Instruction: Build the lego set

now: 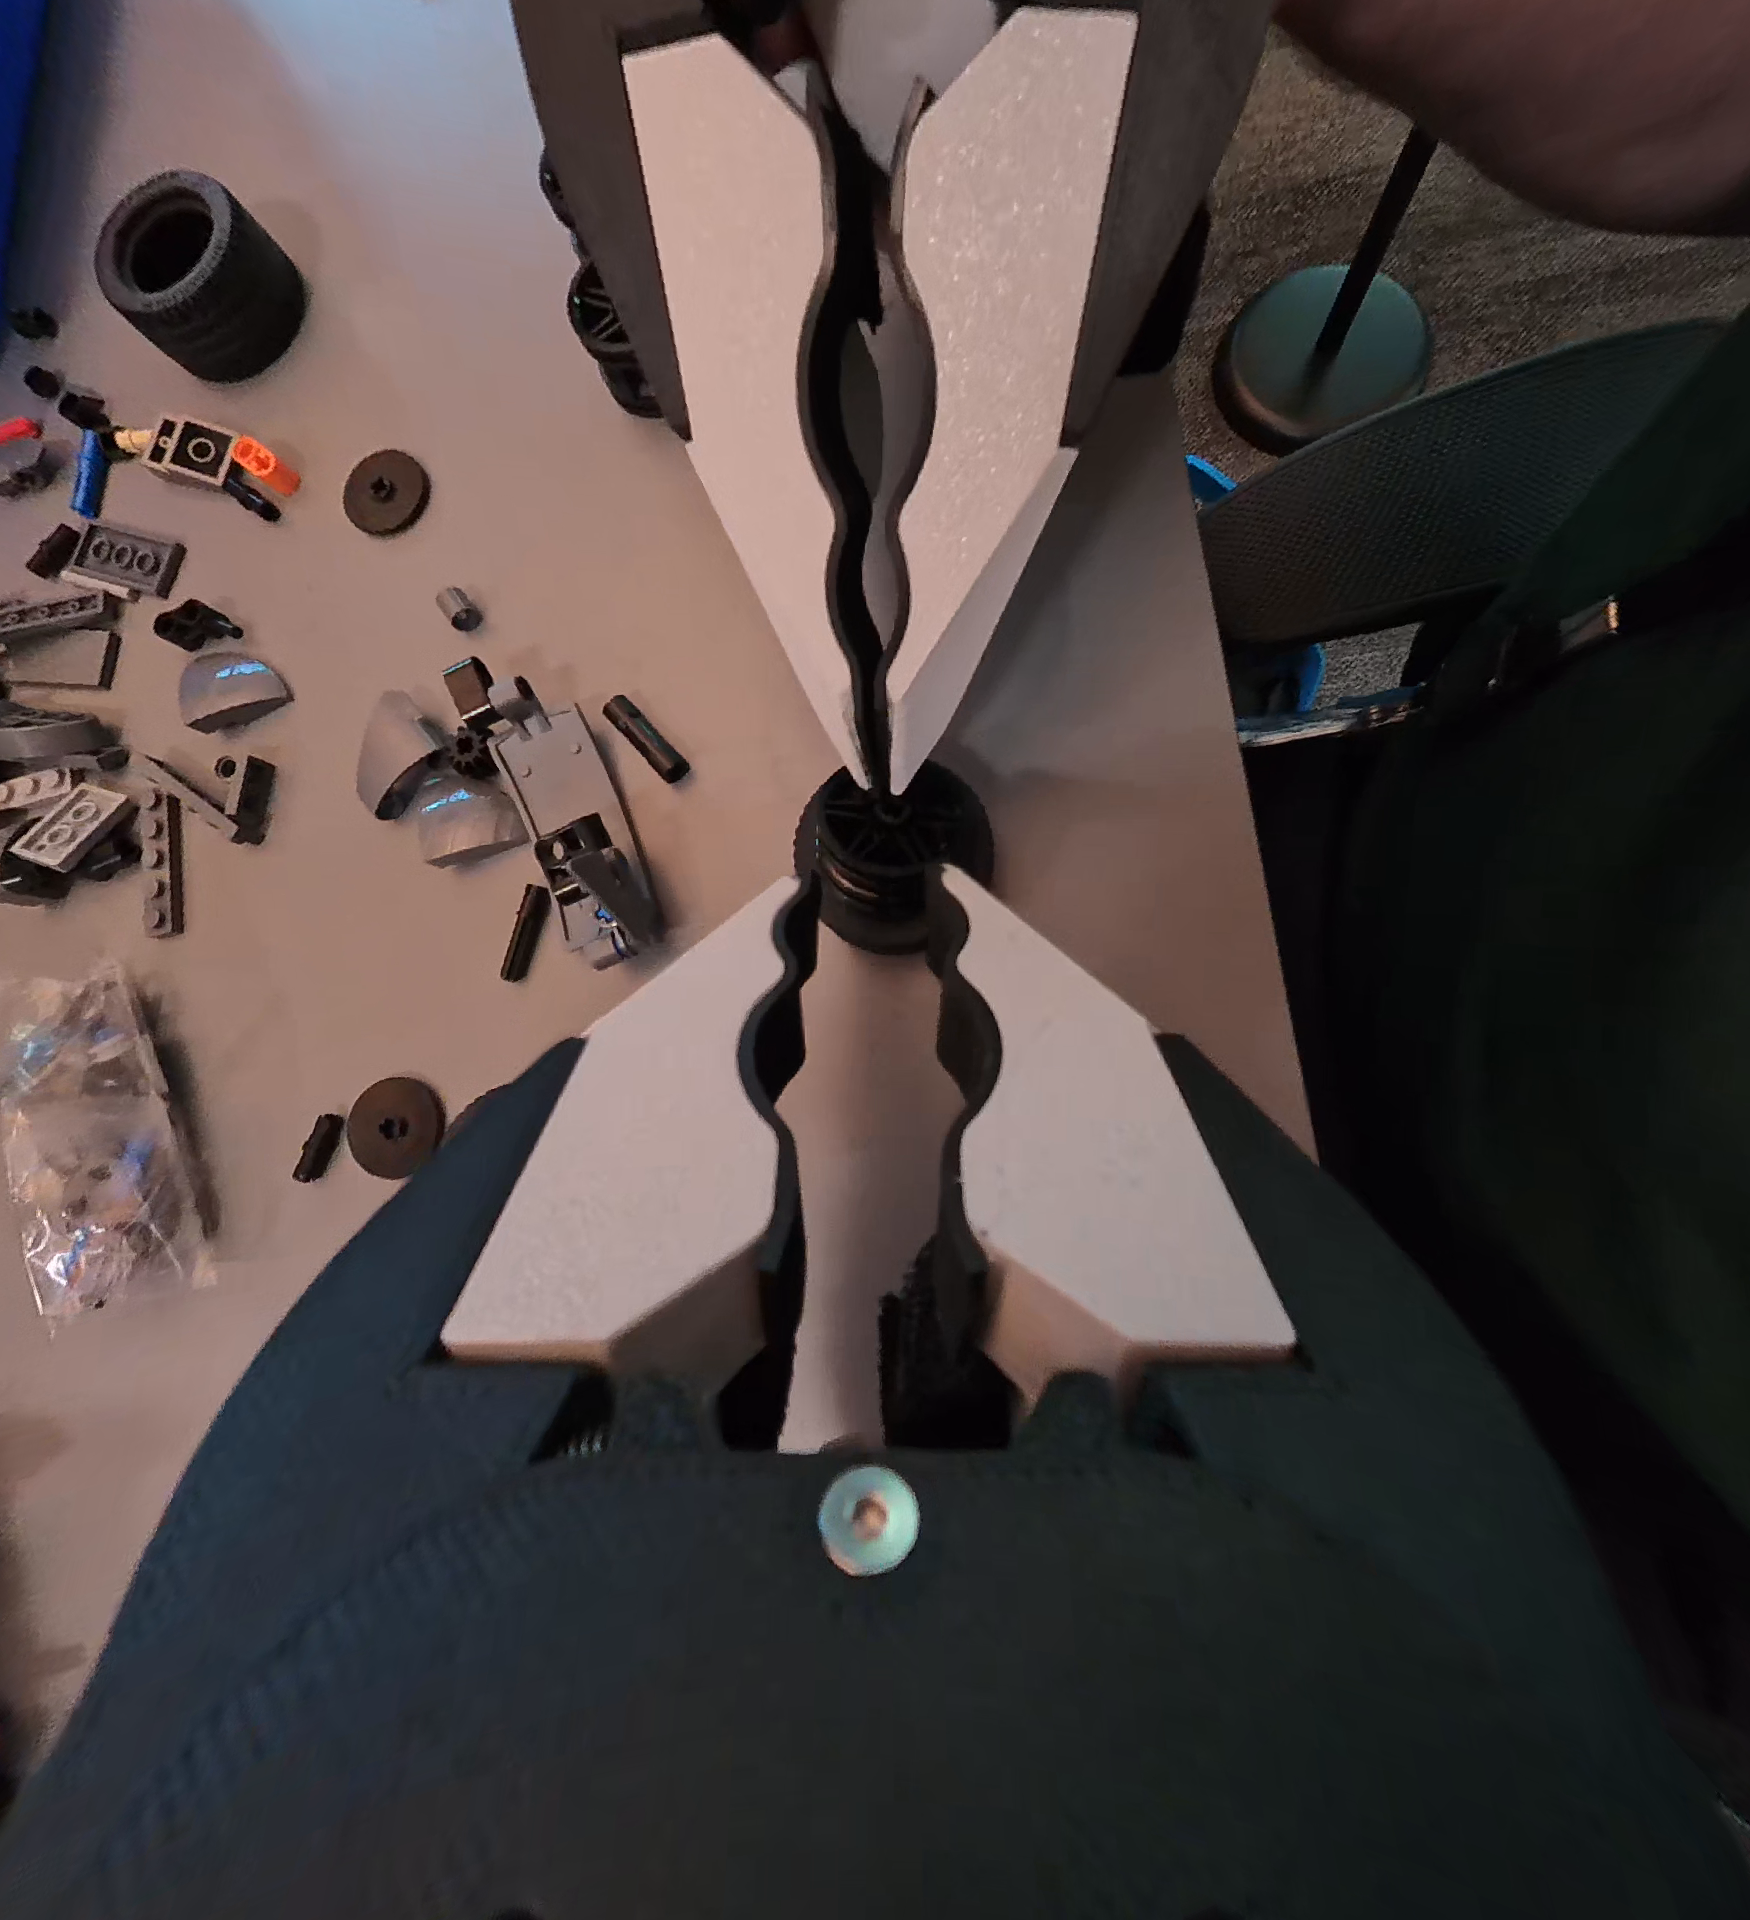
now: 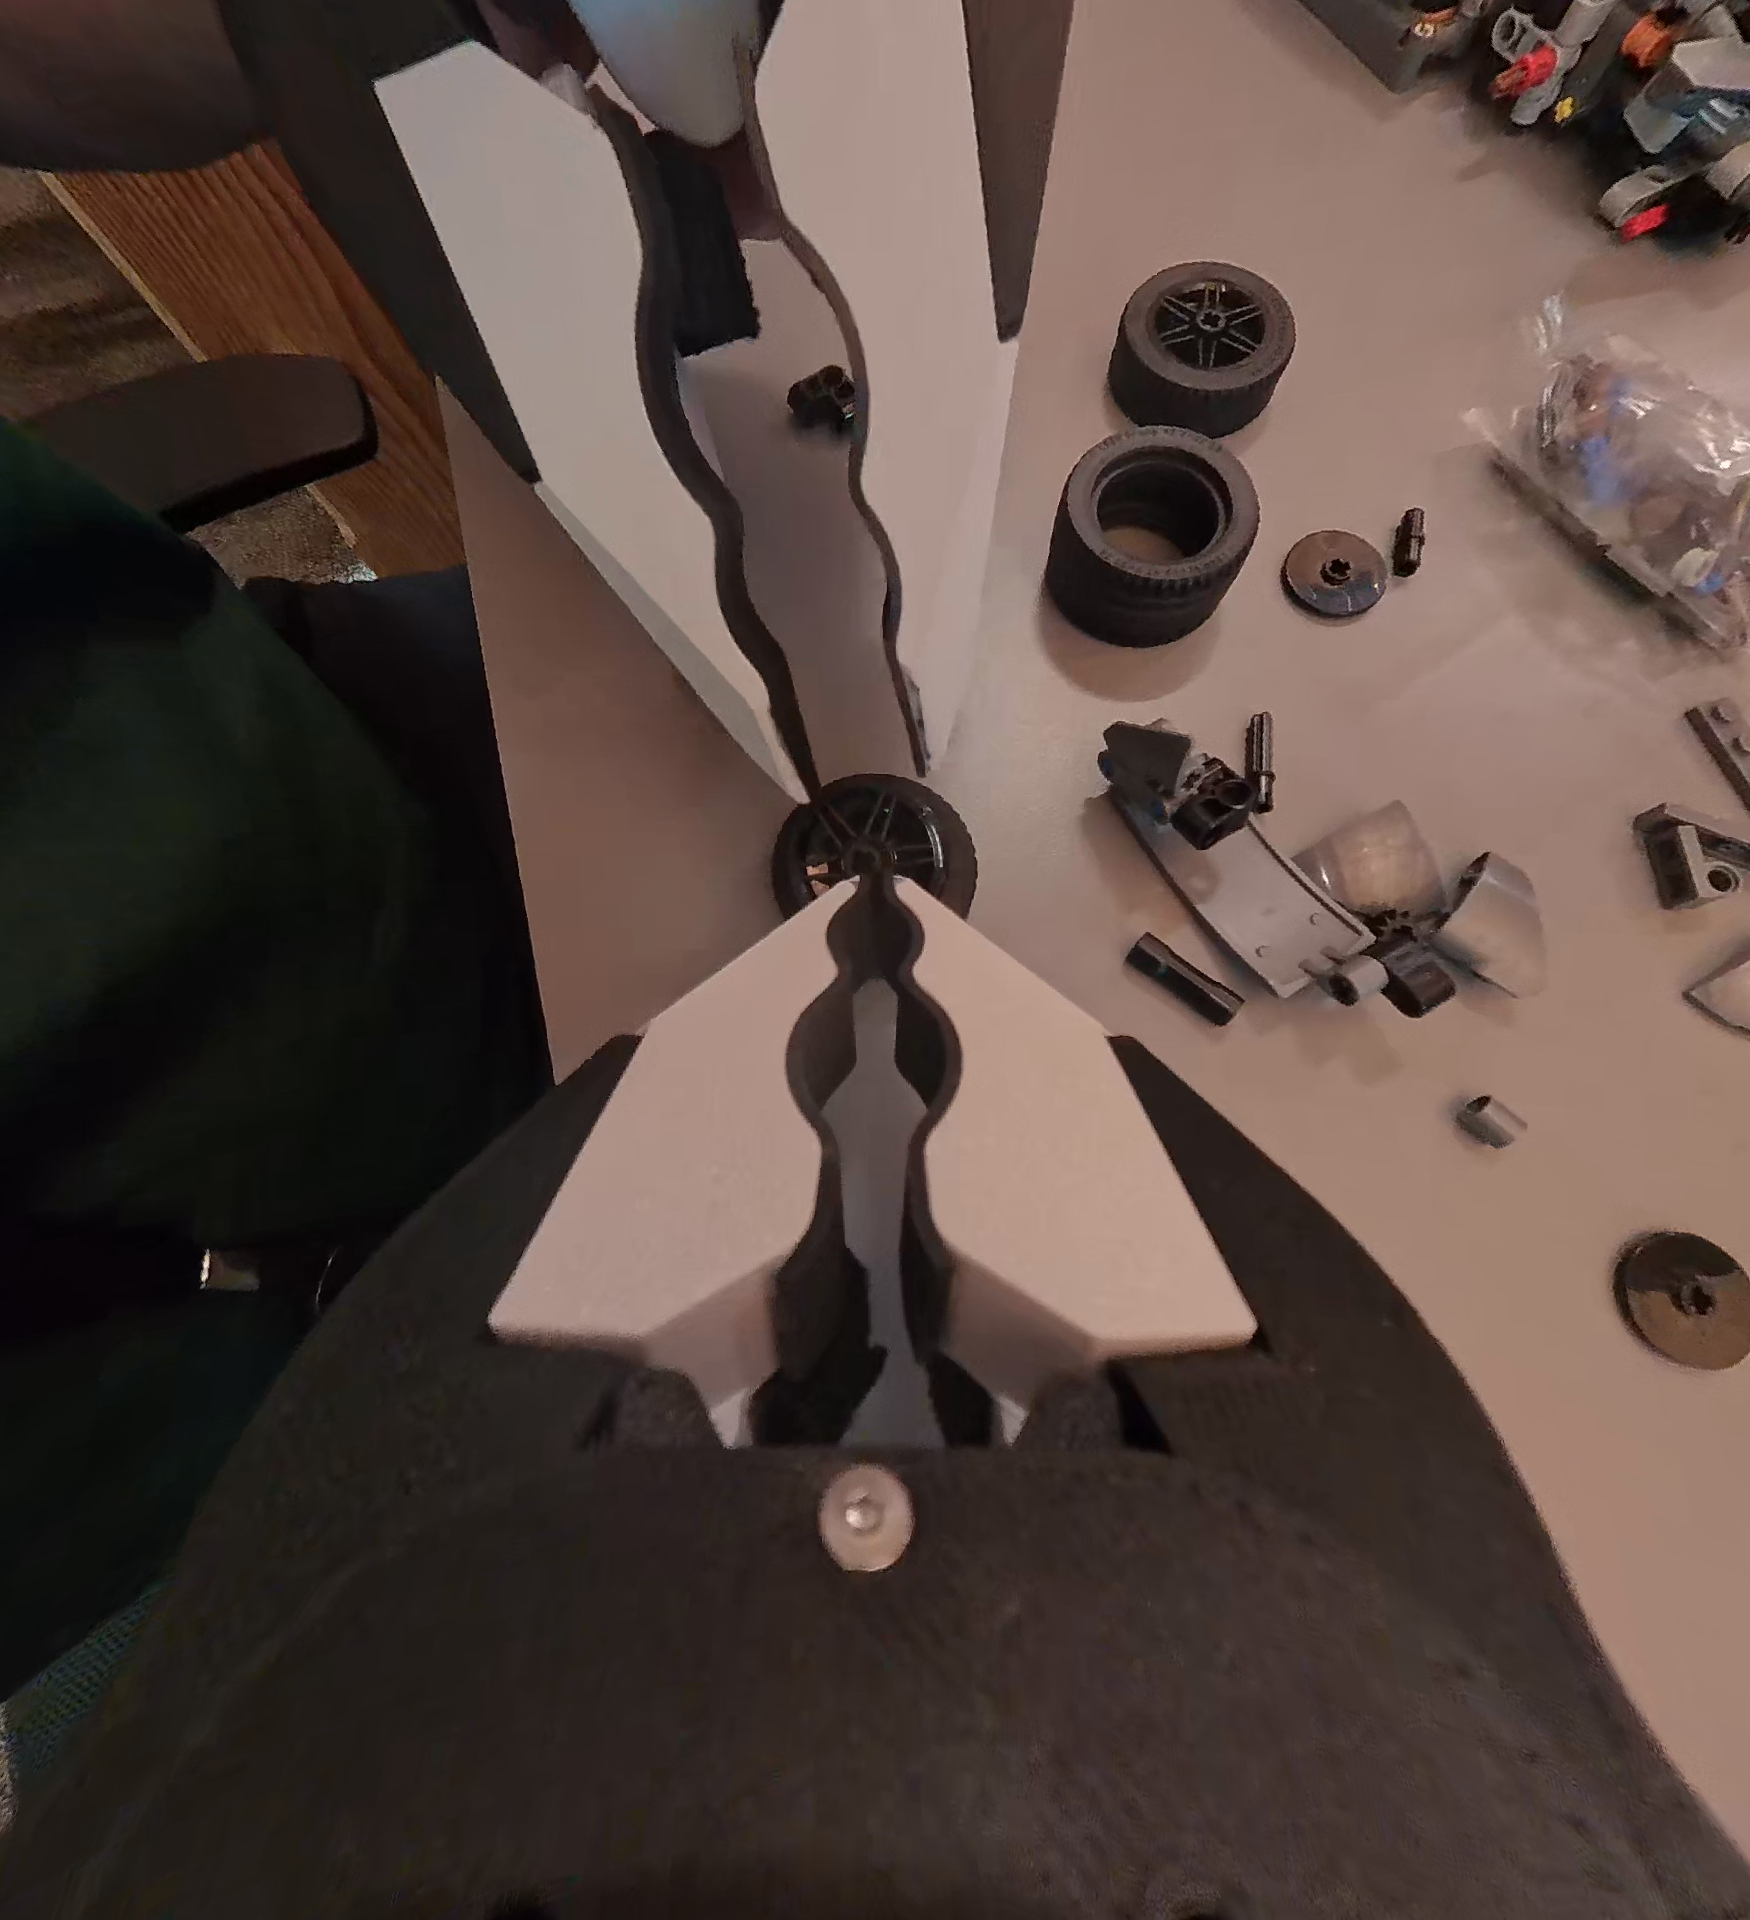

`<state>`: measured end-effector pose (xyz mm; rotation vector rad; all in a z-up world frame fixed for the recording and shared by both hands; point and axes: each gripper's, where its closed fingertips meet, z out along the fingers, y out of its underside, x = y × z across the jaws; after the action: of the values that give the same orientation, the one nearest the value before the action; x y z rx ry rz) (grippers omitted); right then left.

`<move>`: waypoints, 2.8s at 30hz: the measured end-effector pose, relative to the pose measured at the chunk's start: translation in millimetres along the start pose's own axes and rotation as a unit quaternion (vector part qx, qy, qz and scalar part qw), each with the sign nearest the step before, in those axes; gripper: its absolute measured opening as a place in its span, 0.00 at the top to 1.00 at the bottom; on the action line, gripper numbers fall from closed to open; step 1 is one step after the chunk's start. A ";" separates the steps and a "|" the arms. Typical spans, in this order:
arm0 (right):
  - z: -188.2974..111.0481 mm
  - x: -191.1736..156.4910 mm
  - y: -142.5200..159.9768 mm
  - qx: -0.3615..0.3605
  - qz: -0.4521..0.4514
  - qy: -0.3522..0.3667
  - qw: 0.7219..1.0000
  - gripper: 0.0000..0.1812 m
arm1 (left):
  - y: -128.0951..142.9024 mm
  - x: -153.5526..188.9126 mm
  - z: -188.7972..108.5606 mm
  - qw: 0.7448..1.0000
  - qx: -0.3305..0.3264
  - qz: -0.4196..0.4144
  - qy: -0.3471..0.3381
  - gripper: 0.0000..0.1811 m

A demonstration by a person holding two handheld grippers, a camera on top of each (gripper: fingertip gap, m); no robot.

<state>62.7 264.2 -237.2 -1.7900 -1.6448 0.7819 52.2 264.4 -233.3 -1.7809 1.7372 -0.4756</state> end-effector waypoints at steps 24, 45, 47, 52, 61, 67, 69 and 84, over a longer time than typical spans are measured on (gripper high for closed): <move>1.4 -0.2 0.8 -0.025 0.013 -0.017 0.999 1.00 | -7.7 -4.5 -7.2 0.995 0.056 -0.074 0.034 0.96; 2.7 0.3 3.1 -0.085 -0.020 -0.008 0.996 1.00 | 3.0 -3.4 9.4 0.992 0.029 -0.125 0.003 0.96; 2.7 0.3 3.4 -0.097 -0.026 -0.006 0.995 1.00 | 3.1 -3.5 9.7 0.991 0.033 -0.130 0.002 0.96; 2.8 0.6 4.5 -0.125 -0.038 -0.004 0.991 1.00 | 3.1 -3.5 10.2 0.989 0.034 -0.144 -0.006 0.96; 3.7 0.9 5.3 -0.158 -0.046 -0.004 0.986 1.00 | 4.0 -3.8 10.8 0.986 0.046 -0.157 -0.007 0.97; 4.2 0.8 5.4 -0.183 -0.052 -0.012 0.982 1.00 | 4.7 -3.7 11.2 0.984 0.059 -0.166 -0.004 0.97; 4.4 0.9 5.5 -0.191 -0.052 -0.014 0.980 1.00 | 5.0 -3.7 11.4 0.984 0.063 -0.167 0.001 0.96; 5.9 0.7 5.8 -0.246 -0.056 -0.004 0.968 1.00 | 7.4 -3.1 12.3 0.982 0.091 -0.163 0.009 0.97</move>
<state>62.1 264.6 -245.4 -1.9906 -2.0566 0.3451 54.0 269.8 -246.8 -1.9370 1.3671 -0.7635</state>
